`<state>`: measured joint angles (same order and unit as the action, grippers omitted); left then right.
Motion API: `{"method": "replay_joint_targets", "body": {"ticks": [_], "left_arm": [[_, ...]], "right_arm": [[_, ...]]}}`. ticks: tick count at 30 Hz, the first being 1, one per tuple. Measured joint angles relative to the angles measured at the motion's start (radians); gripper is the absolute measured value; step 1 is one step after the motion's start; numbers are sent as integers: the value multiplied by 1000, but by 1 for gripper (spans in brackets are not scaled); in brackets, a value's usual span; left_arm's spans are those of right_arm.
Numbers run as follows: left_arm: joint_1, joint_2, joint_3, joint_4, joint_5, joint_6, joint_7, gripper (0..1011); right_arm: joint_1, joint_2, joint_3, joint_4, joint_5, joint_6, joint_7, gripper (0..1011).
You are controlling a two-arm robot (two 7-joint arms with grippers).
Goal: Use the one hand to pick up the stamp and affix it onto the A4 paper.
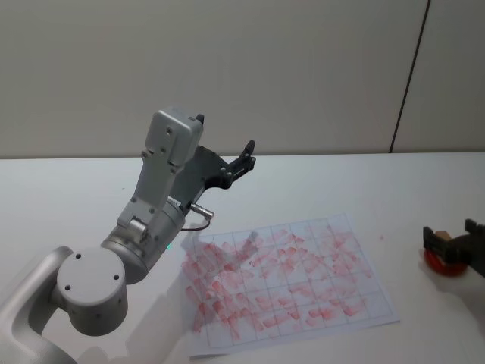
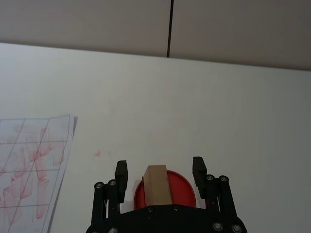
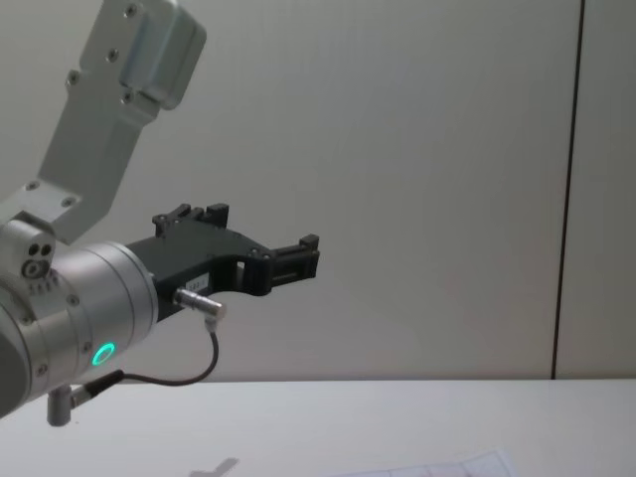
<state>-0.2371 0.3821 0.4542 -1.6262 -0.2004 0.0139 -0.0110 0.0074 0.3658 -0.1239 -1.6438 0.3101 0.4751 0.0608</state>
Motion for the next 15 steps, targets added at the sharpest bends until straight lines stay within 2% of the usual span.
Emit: {"method": "replay_joint_targets", "body": {"ticks": [8,13,15], "left_arm": [[0,0,0,0,0,0,0,1001],[0,0,0,0,0,0,0,1001],[0,0,0,0,0,0,0,1001]], "right_arm": [[-25,12,10,-47,-13,-80,-2,1000],[-45,22,17,-83,-26,-142,-4,1001],[-48,23,18,-88,-29,-150,-4,1001]]}}
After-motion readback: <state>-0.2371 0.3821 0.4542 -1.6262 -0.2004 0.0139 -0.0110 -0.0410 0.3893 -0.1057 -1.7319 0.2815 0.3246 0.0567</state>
